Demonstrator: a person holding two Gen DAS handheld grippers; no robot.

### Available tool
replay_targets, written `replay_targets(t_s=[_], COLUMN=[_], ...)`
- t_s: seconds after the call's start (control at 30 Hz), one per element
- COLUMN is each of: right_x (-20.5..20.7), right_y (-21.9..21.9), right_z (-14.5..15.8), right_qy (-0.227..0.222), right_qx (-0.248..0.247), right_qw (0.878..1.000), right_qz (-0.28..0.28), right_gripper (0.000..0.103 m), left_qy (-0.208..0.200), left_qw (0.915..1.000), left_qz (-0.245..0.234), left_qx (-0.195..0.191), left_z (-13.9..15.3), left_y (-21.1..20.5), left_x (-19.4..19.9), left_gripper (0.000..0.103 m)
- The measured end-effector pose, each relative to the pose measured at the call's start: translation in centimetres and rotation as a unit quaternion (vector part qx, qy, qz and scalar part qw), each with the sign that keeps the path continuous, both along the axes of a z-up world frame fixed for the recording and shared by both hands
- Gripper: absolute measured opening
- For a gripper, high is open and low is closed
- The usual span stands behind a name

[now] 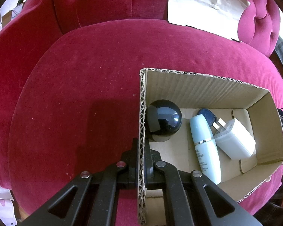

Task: Organize rigid objects

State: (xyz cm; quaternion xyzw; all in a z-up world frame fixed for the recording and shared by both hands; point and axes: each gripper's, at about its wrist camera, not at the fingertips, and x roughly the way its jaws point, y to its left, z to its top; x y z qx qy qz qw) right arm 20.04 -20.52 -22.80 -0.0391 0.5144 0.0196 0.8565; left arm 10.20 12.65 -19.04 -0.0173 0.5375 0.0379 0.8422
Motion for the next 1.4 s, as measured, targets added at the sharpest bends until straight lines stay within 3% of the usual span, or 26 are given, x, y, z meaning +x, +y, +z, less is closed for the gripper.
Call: replay_targets(t_s=[0.27,0.33,0.37,0.4,0.43,0.47,0.5,0.7,1.4], right_x=[0.0,-0.4,-0.6,-0.7,-0.7,-0.8,-0.8,-1.1,-3.6], right_y=[-0.1,-0.2,-0.1,-0.1,0.0,0.0,0.1,-0.8,-0.5], right_z=[0.1,0.4,0.6,0.8,0.9,1.0,1.0,1.5,5.1], right_qy=[-0.019,-0.032,-0.036,-0.038,-0.04,-0.041,-0.04,-0.04,-0.056], right_qx=[0.006,0.005,0.005,0.008,0.008,0.005,0.001,0.021,0.012], right_qw=[1.0,0.999,0.999,0.999,0.999,0.999,0.999,0.999,0.998], right_qz=[-0.004,-0.005,-0.004,-0.002,0.0,0.001,-0.002,-0.012,-0.003], right_gripper=[0.099,0.086,0.074,0.059,0.049,0.027,0.018,0.016,0.016], left_qy=[0.0,0.0,0.0,0.0,0.0,0.0,0.0,0.0,-0.001], left_qw=[1.0,1.0,1.0,1.0,1.0,1.0,1.0,1.0,1.0], left_qz=[0.0,0.0,0.0,0.0,0.0,0.001,0.0,0.0,0.002], left_qx=[0.0,0.0,0.0,0.0,0.0,0.0,0.0,0.002,0.003], left_z=[0.0,0.0,0.0,0.0,0.0,0.0,0.0,0.1,0.2], left_y=[0.0,0.0,0.0,0.0,0.0,0.0,0.0,-0.1,-0.1], left_x=[0.0,0.0,0.0,0.0,0.0,0.0,0.0,0.1,0.0], left_gripper=[0.003,0.003,0.003,0.003,0.003,0.003,0.003,0.003,0.003])
